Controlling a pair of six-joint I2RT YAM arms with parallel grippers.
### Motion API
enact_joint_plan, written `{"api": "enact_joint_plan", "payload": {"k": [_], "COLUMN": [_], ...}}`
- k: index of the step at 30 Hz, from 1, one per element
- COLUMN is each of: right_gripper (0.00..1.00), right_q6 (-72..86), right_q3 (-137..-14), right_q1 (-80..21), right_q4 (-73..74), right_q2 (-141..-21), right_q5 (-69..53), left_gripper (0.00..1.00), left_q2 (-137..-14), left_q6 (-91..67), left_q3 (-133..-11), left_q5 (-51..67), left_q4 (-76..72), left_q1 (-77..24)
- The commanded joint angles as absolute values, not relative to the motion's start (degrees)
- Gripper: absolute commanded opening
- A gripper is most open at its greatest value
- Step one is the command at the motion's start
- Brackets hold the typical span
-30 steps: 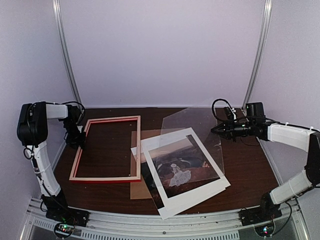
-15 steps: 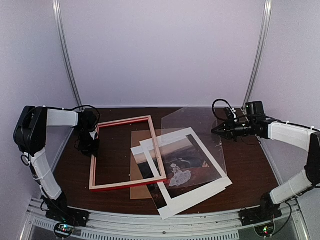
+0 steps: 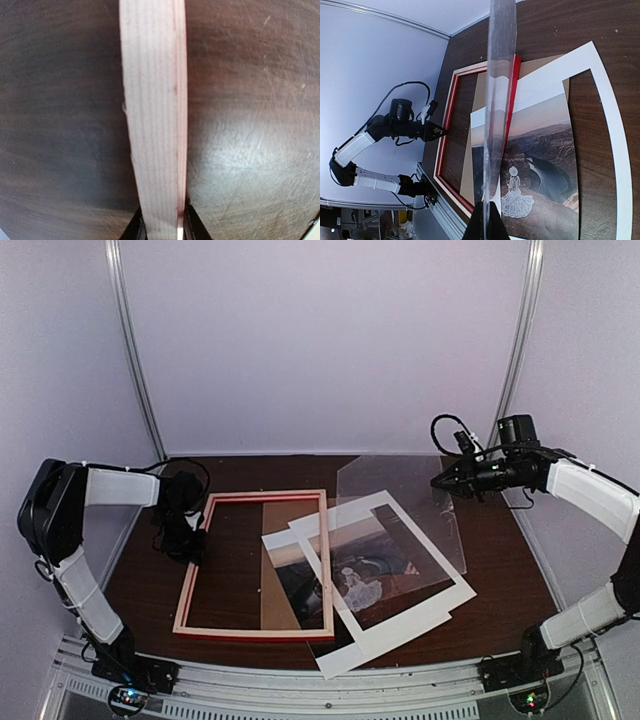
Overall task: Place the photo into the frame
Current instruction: Move the frame body to the photo.
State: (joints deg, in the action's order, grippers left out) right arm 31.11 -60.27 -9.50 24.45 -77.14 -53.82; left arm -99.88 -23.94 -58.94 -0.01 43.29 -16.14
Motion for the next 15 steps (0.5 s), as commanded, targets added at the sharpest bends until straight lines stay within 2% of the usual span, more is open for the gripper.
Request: {"api": "enact_joint_plan", "payload": {"k": [1,6,15], "right_gripper": [0.0,0.0,0.0], "right_q6": [26.29,27.96,36.03], "right_q3": [-66.64,-71.19,-75.95], "right_q1": [-8.88,-9.15,-18.63], "right_q4": [31.04,32.97,26.92], "right_q2": [-75.31,-75.05,-77.42], "right_q5": [-48.79,-48.43,-46.78], "left_gripper": [0.22,0.32,0.63], "left_q2": [-97.71,-95.8,-91.66], "left_q6": [-24.8,-27.05,-29.35], "left_q3": [-57.14,-57.04,-58.79], "left_q5": [-0.46,4.18,5.28], "left_q4": [42.95,40.93,37.6], "left_q1": [-16.61,-16.61,-16.52]}}
